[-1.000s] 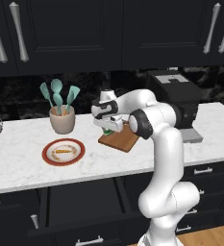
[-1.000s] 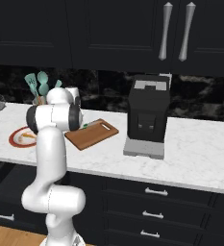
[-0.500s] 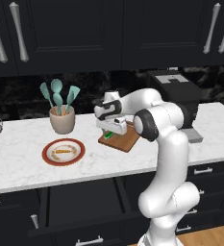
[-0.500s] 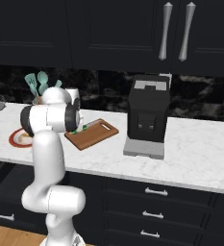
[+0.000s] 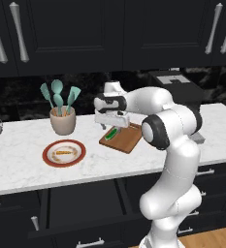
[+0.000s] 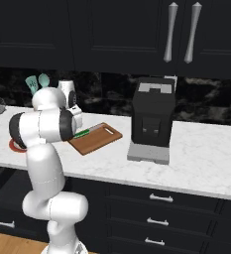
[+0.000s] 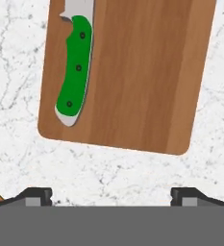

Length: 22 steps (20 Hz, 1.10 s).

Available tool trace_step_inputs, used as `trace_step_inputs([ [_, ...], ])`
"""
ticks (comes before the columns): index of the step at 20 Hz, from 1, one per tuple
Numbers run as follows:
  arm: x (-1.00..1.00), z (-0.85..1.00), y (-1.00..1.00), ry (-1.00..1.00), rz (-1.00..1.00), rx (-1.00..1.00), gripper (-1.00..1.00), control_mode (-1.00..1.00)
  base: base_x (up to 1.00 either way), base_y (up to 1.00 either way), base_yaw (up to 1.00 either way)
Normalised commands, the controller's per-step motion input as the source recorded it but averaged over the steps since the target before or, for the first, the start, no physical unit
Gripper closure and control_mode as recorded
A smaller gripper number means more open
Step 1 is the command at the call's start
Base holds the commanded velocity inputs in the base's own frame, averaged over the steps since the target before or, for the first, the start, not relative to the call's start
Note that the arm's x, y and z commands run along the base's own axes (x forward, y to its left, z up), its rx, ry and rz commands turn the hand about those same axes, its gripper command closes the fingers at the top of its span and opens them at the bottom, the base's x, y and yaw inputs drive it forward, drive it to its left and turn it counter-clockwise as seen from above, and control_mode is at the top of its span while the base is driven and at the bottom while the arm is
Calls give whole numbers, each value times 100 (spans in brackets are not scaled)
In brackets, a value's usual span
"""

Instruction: Pick up the knife from the drawer and place it on the cutting board. Then place the meat from the plate to the cutting board.

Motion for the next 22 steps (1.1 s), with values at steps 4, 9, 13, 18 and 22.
trace_step_inputs([
  [4,-36,21,0,-4,42,0,-100,-100,0,0,0],
  [9,-26,-4,5,-11,40,23,-100,-100,0,0,0],
  [13,-7,-4,28,-22,43,29,-100,-100,0,0,0],
  [18,0,0,52,-20,53,20,-100,-100,0,0,0],
  [22,0,0,70,-3,68,8,-100,-100,0,0,0],
])
